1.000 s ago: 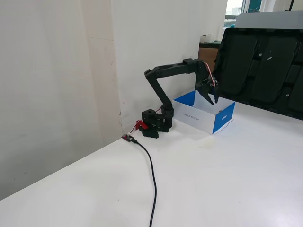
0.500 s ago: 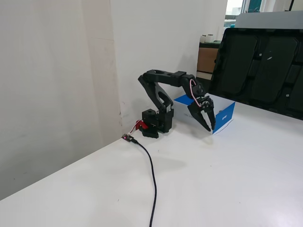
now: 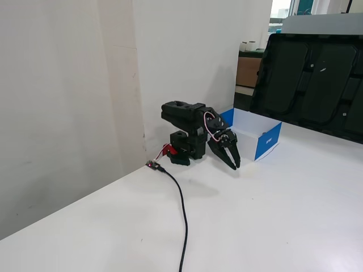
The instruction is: Pick the gray block and keep it in the box.
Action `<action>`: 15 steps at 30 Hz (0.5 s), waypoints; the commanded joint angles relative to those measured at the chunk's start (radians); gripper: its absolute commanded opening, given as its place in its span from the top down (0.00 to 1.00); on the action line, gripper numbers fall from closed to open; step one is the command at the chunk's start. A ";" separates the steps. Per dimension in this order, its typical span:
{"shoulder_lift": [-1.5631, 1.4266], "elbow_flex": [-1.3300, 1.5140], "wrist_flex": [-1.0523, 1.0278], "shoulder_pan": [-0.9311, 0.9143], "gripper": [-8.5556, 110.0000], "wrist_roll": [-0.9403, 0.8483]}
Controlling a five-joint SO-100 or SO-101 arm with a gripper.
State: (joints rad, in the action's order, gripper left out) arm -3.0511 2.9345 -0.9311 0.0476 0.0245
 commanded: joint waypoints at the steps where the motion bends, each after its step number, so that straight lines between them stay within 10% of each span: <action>1: -0.351 0.084 -0.140 0.023 0.93 -0.009; 15: -0.377 0.101 -0.198 -0.038 0.93 0.009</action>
State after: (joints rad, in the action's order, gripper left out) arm -3.3103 3.0281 -1.1275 0.0153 0.0276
